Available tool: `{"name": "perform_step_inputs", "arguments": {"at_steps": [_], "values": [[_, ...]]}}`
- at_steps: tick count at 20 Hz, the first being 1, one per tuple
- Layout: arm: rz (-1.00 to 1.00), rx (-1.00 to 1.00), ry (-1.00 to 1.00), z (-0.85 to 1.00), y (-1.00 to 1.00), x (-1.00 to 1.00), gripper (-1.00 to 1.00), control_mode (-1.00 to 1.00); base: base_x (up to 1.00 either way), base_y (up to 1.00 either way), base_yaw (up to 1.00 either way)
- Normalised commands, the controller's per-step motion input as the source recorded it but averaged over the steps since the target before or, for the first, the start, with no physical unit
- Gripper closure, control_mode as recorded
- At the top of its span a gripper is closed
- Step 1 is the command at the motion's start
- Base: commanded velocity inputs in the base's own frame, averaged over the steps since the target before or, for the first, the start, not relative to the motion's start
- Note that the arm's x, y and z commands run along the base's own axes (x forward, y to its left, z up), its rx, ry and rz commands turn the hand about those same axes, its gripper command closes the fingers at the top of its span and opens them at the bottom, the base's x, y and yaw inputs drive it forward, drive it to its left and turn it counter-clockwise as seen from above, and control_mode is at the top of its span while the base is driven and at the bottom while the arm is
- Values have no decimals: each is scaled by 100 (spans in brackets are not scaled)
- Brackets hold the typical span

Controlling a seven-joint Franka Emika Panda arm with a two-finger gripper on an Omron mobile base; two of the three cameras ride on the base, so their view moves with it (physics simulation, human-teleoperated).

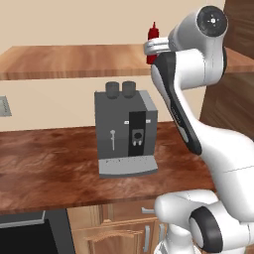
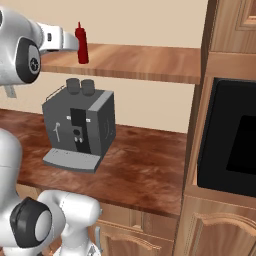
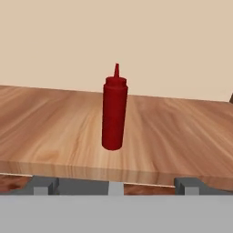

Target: Take 2 condiments from the cabinet and move them on the counter near the stove.Make sure the condiments are lined up with each other, next to each other.

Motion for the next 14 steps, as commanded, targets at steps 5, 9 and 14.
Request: {"name": "perform_step_inputs", "arguments": {"at_steps": [5,9,14], "values": [[3,0,-4,0,0,5,-100,-100,0,0,0],[0,0,0,0,0,4,-100,-100,0,0,0],[0,0,0,0,-1,0,-100,-100,0,0,0]]}}
